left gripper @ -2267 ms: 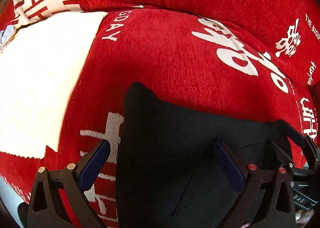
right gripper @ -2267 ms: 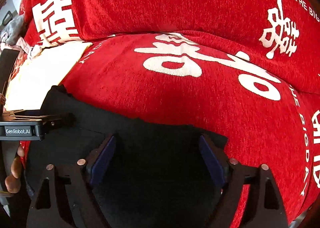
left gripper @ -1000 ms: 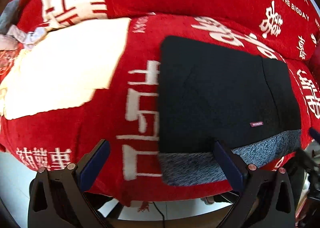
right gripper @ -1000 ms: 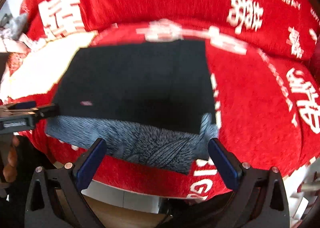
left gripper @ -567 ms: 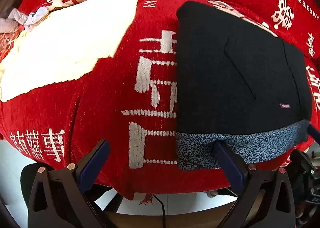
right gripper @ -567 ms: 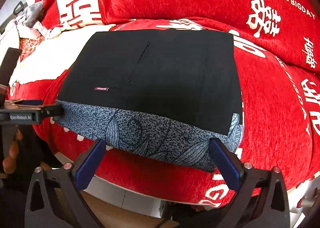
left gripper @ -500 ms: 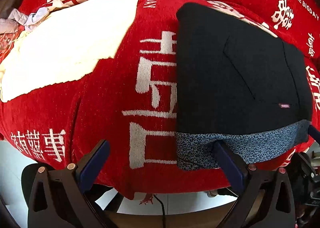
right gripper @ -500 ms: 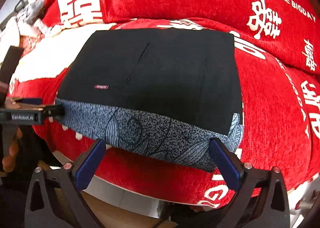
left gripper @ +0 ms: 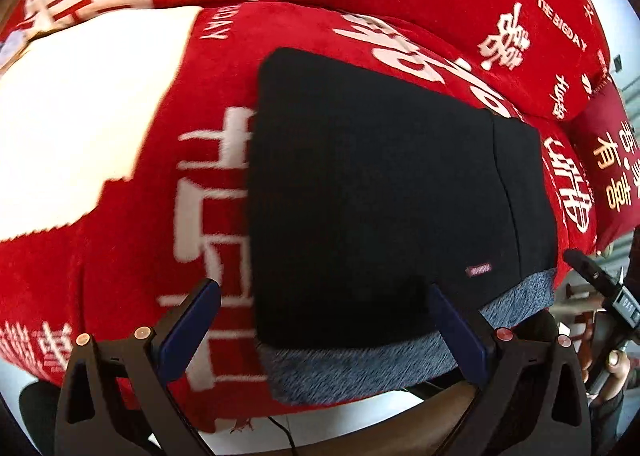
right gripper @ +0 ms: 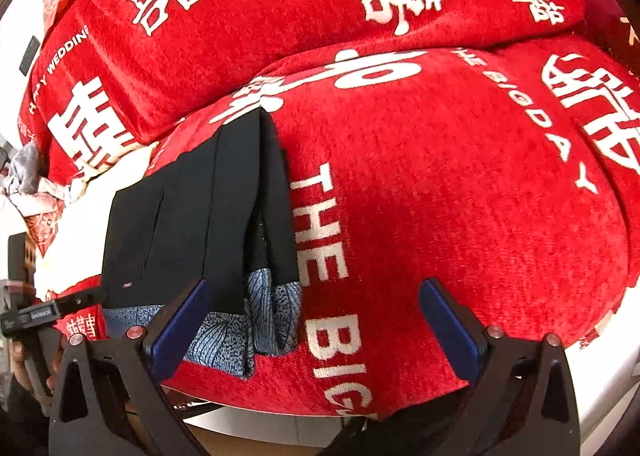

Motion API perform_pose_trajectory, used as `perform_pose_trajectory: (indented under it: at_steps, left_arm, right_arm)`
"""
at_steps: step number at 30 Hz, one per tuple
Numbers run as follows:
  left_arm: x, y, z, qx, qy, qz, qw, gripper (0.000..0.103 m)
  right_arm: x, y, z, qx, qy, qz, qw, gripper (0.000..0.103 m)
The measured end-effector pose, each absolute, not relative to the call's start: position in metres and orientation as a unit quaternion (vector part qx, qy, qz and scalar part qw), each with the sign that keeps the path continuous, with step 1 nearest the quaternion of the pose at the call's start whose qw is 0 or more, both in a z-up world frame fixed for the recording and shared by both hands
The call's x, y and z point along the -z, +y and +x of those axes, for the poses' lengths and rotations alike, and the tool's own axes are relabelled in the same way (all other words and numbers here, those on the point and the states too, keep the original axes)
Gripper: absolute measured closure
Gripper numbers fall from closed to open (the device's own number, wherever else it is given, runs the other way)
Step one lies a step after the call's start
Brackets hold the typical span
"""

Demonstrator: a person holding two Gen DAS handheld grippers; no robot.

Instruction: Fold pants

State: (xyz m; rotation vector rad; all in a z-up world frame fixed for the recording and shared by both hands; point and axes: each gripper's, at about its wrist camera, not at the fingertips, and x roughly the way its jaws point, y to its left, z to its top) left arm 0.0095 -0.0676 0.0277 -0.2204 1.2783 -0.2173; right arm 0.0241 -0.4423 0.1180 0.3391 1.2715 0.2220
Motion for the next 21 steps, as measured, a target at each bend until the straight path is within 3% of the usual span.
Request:
perform_pose_trajectory:
  at_steps: [13, 21]
  left_arm:
    - [-0.006, -0.059, 0.023, 0.148, 0.608, -0.149, 0.766, 0.000]
    - [0.001, -0.056, 0.029, 0.177, 0.598, -0.164, 0.764, 0.000]
  right_arm:
    - [-0.068, -0.398, 0.045, -0.188, 0.635, 0.181, 0.727, 0.000]
    - [-0.068, -0.376, 0.049, -0.228, 0.628, 0.169, 0.725, 0.000]
